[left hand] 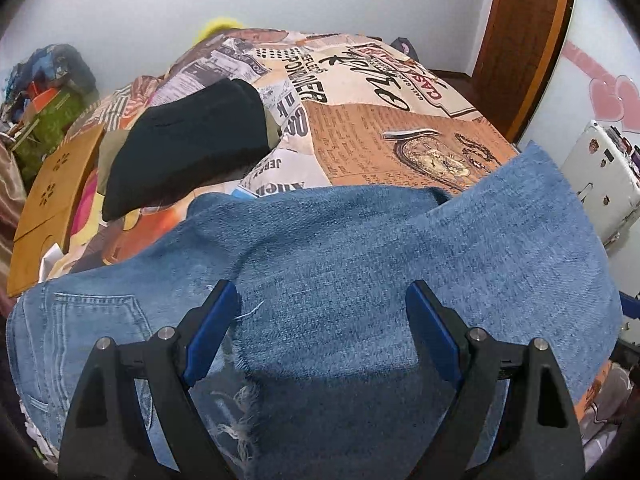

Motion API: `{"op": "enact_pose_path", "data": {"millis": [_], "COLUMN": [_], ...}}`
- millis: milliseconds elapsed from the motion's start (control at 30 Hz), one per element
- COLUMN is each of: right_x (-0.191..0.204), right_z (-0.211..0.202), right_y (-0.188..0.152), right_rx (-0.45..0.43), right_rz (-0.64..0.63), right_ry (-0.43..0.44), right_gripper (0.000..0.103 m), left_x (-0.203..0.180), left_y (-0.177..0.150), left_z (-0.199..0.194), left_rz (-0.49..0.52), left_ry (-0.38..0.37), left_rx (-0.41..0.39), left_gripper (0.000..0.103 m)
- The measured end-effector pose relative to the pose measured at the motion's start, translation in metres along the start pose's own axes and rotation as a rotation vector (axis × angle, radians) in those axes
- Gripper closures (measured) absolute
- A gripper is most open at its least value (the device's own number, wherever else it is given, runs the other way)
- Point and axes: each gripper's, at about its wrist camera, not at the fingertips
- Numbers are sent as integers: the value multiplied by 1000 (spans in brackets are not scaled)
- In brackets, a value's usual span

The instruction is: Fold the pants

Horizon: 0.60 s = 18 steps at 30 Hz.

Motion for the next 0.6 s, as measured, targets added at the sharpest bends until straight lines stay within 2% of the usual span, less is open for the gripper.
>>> {"op": "enact_pose_path", "data": {"millis": [100, 267, 400, 500, 600], "right_x": [3, 5, 17, 21, 11], "right_z": [4, 19, 32, 34, 28], "right_y": [-2, 1, 9, 13, 15], "right_rx": [0, -9, -29, -65, -101], "right_rz": [-15, -2, -39, -71, -46], "right_ry": [9, -34, -52, -102, -157], "right_gripper": [41, 41, 41, 41, 41], "left_x": [2, 7, 7, 5, 7], "left_y": [2, 7, 10, 10, 9], "left_z": [5, 14, 19, 19, 18], "left_rz": [-12, -61, -69, -59, -60], "left_ry": [-12, -27, -6, 20, 36], "left_rx": [13, 24, 21, 12, 5], "left_gripper": [14, 14, 14, 14, 14]}}
Point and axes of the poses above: each gripper's, at about its wrist camera, not at the fingertips, and z roughly the way its jaws point, x to its left, y to its top, and after that the axes turned 1 degree about -y, right-handed
